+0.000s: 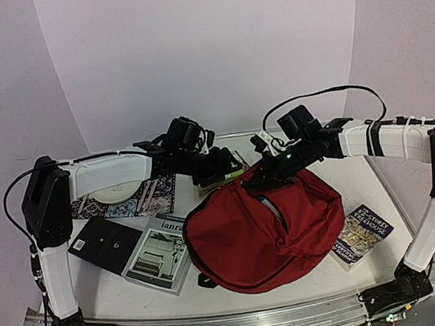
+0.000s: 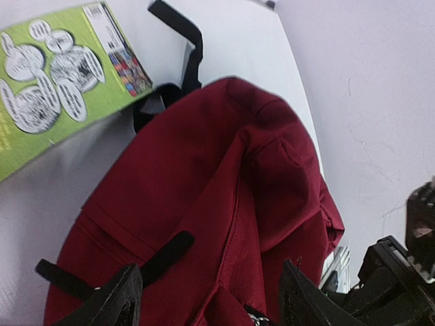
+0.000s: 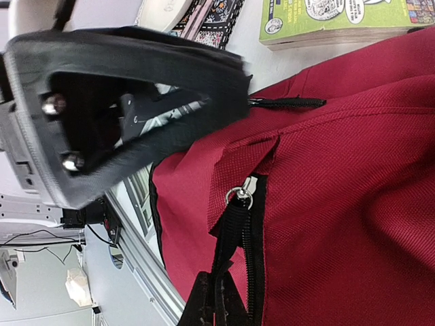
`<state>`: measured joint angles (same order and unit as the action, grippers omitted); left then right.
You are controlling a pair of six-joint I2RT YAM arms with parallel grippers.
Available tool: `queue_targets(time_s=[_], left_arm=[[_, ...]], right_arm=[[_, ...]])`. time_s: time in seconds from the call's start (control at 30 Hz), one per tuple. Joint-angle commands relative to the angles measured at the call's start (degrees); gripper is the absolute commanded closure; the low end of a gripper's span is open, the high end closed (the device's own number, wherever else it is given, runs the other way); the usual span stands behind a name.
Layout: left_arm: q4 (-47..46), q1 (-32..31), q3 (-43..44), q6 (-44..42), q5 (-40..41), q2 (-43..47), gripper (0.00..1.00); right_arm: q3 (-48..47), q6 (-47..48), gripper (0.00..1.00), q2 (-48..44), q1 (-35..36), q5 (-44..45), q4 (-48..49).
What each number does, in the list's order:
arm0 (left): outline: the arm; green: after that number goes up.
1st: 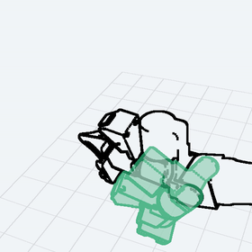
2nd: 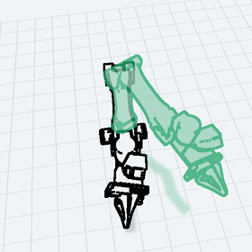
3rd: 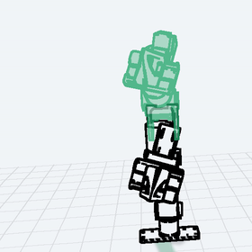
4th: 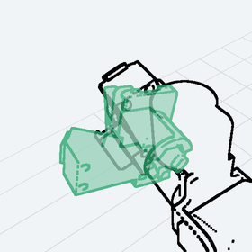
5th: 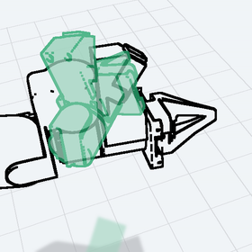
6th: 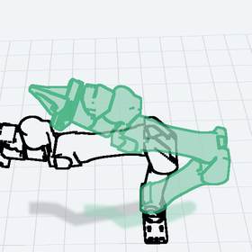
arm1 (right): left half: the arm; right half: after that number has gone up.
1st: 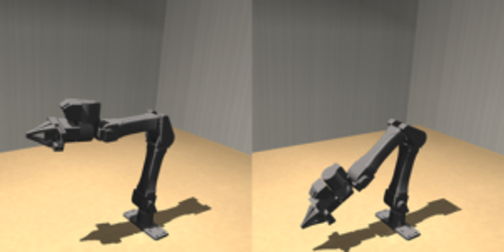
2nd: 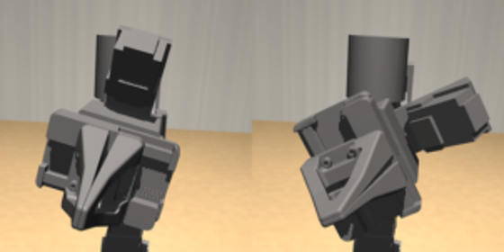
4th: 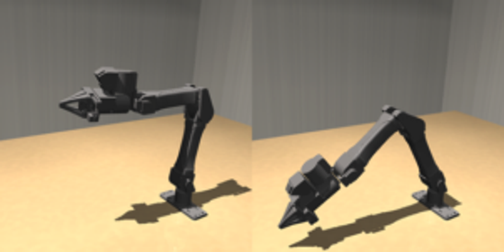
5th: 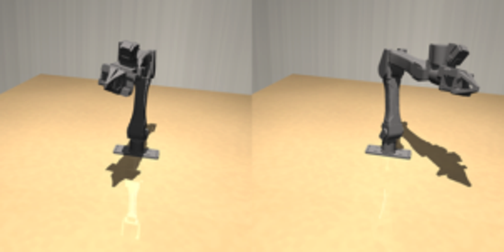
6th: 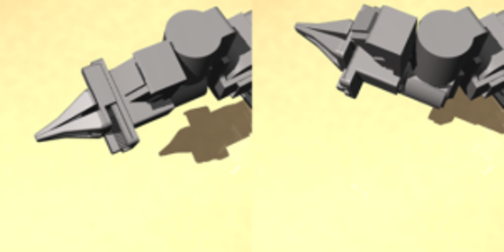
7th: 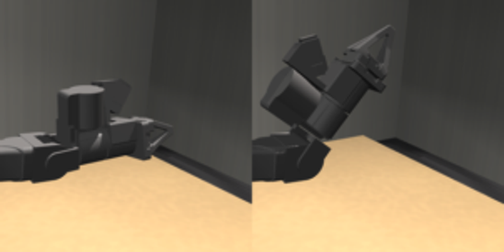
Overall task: Pack the student bag
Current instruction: Hold the student bag at the center of the board, then zip the lower front pocket of the student bag.
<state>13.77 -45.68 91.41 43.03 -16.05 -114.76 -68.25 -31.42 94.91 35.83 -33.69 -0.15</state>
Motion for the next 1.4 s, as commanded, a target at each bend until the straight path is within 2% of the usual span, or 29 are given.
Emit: queue_targets(time_s=[0.0,0.2,0.3,0.37,0.57,0.63,0.93,1.37], left_arm=[[4.1,0.5,6.5,-2.0,-7.6,-4.7,0.32],[4.6,0.5,10.0,-0.5,-13.0,-9.4,0.4],[4.6,0.4,10.5,-0.1,-15.2,-10.8,0.47],[4.5,0.4,10.6,-0.1,-16.2,-11.3,0.55],[4.5,0.4,10.8,-0.8,-16.3,-10.9,0.92],[4.5,0.5,10.9,-1.1,-15.6,-10.5,1.0],[4.5,0.8,11.5,-1.6,-14.1,-9.8,1.0],[4.5,4.3,7.1,-2.0,-4.9,-5.6,1.0]], right_arm=[[-2.1,1.5,1.0,-1.6,0.4,-2.5,-2.3],[-1.7,1.8,1.0,-1.8,0.4,-2.6,-2.7],[-1.6,2.0,1.0,-1.9,0.4,-2.4,-2.7],[-1.6,2.0,1.0,-1.9,0.4,-2.3,-2.8],[-1.4,2.3,1.0,-1.9,0.4,-2.3,-3.0],[-0.9,2.3,1.0,-2.4,0.4,-2.3,-3.2],[1.3,3.2,1.0,-4.7,0.4,-2.2,-4.5],[5.6,5.8,1.0,-9.2,0.4,-2.0,-9.1]])
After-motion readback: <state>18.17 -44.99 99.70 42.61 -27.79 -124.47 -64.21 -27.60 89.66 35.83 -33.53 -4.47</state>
